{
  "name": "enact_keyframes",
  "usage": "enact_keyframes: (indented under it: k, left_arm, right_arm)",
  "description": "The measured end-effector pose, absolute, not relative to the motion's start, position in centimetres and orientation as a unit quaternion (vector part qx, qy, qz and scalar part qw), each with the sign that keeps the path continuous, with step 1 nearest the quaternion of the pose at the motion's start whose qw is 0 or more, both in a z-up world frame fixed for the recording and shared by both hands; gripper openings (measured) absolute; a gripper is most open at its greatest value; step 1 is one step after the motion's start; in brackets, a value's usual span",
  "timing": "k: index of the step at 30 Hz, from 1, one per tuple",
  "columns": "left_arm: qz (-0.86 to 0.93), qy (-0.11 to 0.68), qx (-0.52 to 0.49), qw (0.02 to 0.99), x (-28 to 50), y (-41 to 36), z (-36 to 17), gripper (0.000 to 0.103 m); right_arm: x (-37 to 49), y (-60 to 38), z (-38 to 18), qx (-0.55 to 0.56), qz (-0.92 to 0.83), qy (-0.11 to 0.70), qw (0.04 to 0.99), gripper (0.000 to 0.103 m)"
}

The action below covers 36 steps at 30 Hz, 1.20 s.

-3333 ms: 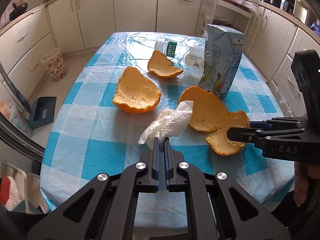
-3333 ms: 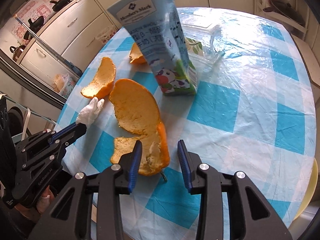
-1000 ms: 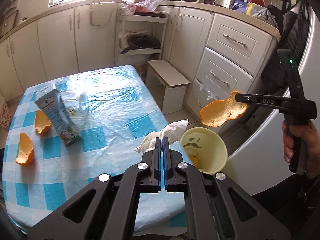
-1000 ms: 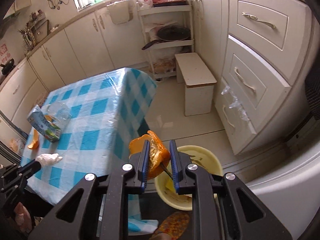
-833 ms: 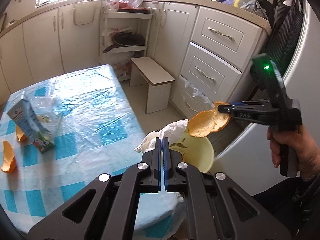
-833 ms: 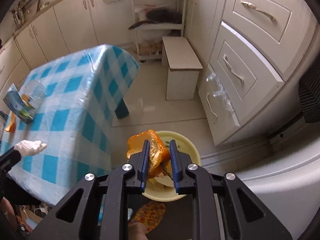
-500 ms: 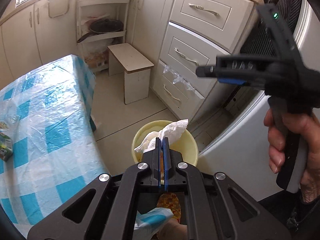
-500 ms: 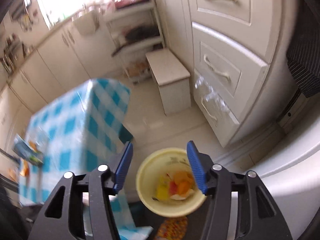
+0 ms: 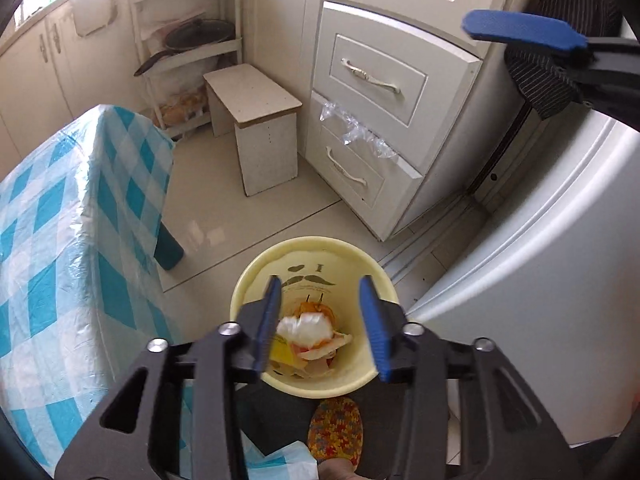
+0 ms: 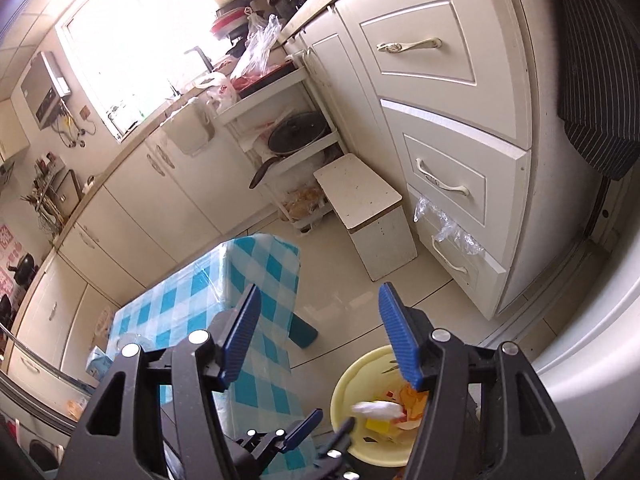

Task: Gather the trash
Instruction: 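Move both tools back over the table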

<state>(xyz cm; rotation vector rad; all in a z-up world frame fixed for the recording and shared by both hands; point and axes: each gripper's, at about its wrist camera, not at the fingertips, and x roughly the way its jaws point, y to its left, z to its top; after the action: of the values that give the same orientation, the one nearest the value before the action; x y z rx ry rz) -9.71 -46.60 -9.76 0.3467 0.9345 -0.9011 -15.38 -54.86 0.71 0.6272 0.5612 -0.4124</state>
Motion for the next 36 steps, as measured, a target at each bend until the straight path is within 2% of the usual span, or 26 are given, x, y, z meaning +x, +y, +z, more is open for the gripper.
enact_keyframes:
  k: [11,22,28,36]
  left_arm:
    - [-0.39,0.388,0.191,0.813,-10.8,-42.5,-7.3,0.055]
    - [-0.341,0.362,0.199,0.844,-9.8,-33.6,-4.1,0.063]
    - [-0.296,0.356,0.195,0.864,-7.9,-25.3,-2.5,0.069]
    - [-0.191,0.362,0.192,0.892,-2.2,-14.2,-2.0,0.069]
  right_arm:
    - [-14.4,-53.5,0.9,0.29,-0.19,0.273,0.897,0.063]
    - [-11.6,-50.7,0.3,0.265,-0.173,0.303,0.899,0.065]
    - [-9.5,-47.4,0.3,0.229,-0.145,0.325,0.906,0.066]
    - [-7.1,-41.8,0.2,0.179,-0.089,0.347,0.916,0.068]
